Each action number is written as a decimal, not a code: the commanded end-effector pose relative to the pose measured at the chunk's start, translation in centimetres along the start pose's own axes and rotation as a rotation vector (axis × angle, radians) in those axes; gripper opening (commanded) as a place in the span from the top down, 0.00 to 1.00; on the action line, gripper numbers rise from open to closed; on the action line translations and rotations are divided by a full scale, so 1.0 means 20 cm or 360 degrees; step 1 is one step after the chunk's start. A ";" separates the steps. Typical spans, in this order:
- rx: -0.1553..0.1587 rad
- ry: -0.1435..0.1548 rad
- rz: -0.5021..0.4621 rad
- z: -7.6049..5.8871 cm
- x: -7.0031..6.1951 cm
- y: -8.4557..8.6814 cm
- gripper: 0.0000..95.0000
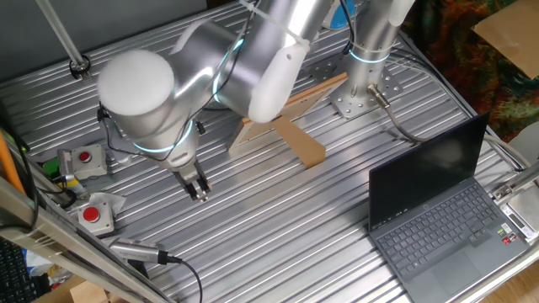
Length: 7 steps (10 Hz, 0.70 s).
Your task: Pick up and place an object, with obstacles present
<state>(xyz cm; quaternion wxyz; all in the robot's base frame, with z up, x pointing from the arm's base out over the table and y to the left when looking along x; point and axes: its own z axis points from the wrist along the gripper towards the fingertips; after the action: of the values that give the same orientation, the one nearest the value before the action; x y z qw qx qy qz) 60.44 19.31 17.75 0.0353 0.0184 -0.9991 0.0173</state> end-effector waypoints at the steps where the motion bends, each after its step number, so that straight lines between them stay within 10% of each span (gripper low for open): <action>1: 0.0020 -0.0008 0.0019 0.00 0.01 0.07 1.00; 7: 0.0043 -0.0049 0.0092 0.00 0.21 0.26 1.00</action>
<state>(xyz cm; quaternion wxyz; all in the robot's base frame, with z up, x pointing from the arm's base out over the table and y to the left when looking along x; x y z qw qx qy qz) 55.67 24.42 17.98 0.0167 -0.0102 -0.9993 0.0317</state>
